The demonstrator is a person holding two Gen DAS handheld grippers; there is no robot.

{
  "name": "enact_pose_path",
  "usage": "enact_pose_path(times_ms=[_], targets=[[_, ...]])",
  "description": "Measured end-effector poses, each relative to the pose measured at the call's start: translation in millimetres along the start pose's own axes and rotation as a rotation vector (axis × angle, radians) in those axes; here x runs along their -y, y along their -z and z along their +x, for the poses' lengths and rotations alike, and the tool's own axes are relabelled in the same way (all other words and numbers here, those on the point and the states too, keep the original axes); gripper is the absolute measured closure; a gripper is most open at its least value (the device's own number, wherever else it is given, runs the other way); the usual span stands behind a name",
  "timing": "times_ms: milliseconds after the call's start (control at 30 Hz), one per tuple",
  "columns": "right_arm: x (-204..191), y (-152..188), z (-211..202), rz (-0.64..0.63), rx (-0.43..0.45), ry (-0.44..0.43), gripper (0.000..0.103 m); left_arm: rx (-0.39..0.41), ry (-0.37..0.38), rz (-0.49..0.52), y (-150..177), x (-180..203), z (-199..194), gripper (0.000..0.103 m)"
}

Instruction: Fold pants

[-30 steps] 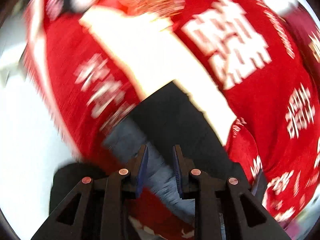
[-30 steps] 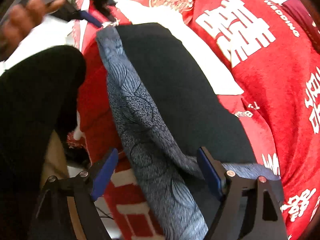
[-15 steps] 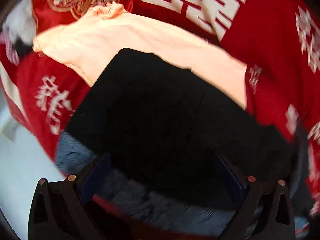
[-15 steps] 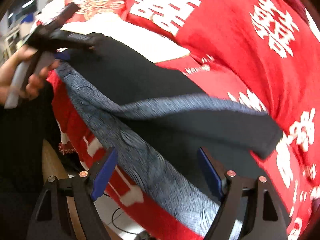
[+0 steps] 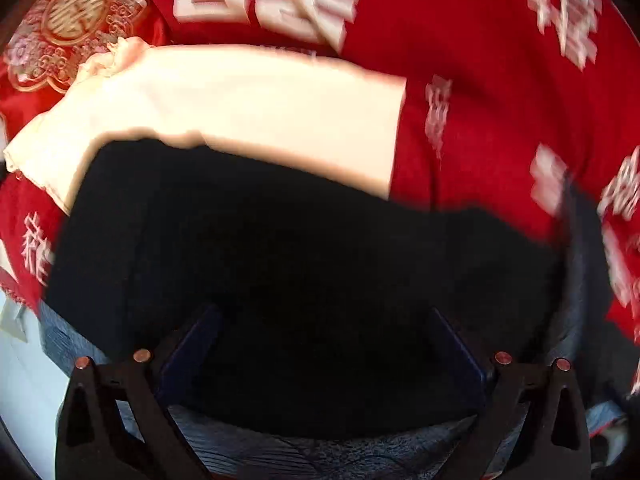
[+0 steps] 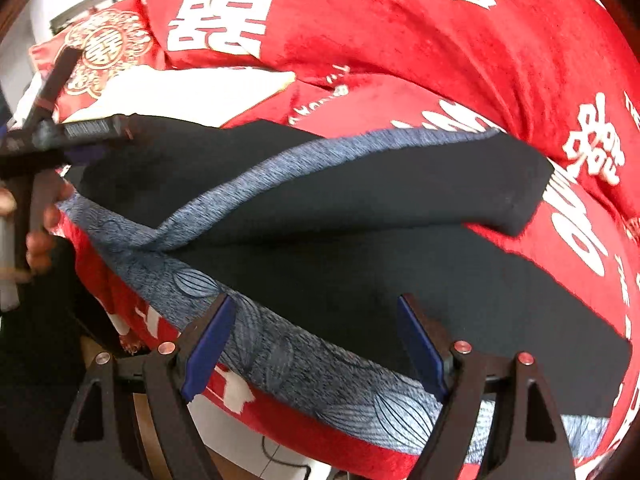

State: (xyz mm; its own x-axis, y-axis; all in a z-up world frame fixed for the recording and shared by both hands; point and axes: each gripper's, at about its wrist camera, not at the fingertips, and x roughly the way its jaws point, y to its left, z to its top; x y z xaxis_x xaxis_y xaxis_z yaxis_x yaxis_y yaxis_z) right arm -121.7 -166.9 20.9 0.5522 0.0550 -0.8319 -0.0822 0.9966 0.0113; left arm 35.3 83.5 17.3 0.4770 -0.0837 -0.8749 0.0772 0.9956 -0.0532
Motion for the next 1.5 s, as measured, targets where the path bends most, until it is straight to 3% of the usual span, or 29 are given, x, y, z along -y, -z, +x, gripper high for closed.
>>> enact_pose_path(times_ms=[100, 200, 367, 467, 567, 733, 833, 933, 1000, 1033, 1100, 1133, 1167, 1200, 1267, 1400, 1500], targets=[[7.3, 6.4, -3.9, 0.008, 0.0, 0.026, 0.019, 0.02, -0.079, 0.126, 25.4, 19.2, -5.5, 0.0], [19.9, 8.8, -5.7, 0.042, 0.0, 0.025, 0.019, -0.003, -0.074, 0.18, 47.8, 14.5, -14.4, 0.0], [55.4, -8.2, -1.1, 0.239, 0.021, -0.041, 0.019, -0.022, 0.018, 0.046, 36.6, -7.9, -37.8, 0.0], [71.8, -34.0, 8.5, 0.365, -0.024, 0.011, 0.018, 0.019, 0.066, 0.018, 15.5, 3.2, -48.3, 0.0], [81.4, -64.5, 17.7, 0.433, -0.015, 0.047, 0.018, 0.012, 0.137, 0.069, 7.4, 32.6, -40.8, 0.0], [93.8, -121.5, 47.8, 0.512, -0.023, 0.141, 0.017, -0.088, 0.151, 0.181, 27.1, 85.2, -7.8, 0.0], [97.5, -146.4, 80.9, 0.543, -0.101, 0.197, 0.017, -0.05, 0.145, 0.172, 39.6, 85.2, -10.3, 0.0], [95.4, -156.5, 120.8, 0.55, -0.236, 0.228, 0.017, -0.067, 0.171, 0.161, 38.9, 82.4, -10.1, 0.0], [92.8, -158.5, 144.7, 0.539, -0.328, 0.278, 0.011, -0.077, 0.173, 0.161, 39.9, 81.4, -9.9, 0.0], [87.3, -161.3, 151.3, 0.489, -0.341, 0.335, 0.006, -0.078, 0.17, 0.166, 40.2, 82.1, -9.7, 0.0], [86.0, -160.5, 149.7, 0.5, -0.336, 0.367, 0.006, -0.074, 0.171, 0.166, 39.3, 82.0, -9.0, 0.0], [91.7, -153.8, 141.6, 0.559, -0.318, 0.359, 0.022, -0.074, 0.175, 0.166, 39.5, 78.4, -11.1, 0.0], [95.0, -149.7, 134.0, 0.579, -0.299, 0.367, 0.052, -0.073, 0.179, 0.163, 39.4, 77.9, -11.5, 0.0], [98.9, -143.9, 123.3, 0.586, -0.278, 0.363, 0.064, -0.074, 0.182, 0.161, 39.1, 76.0, -11.9, 0.0], [108.2, -128.5, 103.9, 0.637, -0.241, 0.25, 0.089, -0.074, 0.183, 0.165, 39.5, 74.0, -12.2, 0.0], [129.1, -79.0, 50.1, 0.763, -0.125, 0.129, 0.091, -0.089, 0.195, 0.169, 42.5, 73.2, -17.9, 0.0], [132.5, -30.6, -4.0, 0.805, -0.027, 0.123, 0.091, -0.085, 0.226, 0.177, 43.0, 74.3, -28.9, 0.0]])
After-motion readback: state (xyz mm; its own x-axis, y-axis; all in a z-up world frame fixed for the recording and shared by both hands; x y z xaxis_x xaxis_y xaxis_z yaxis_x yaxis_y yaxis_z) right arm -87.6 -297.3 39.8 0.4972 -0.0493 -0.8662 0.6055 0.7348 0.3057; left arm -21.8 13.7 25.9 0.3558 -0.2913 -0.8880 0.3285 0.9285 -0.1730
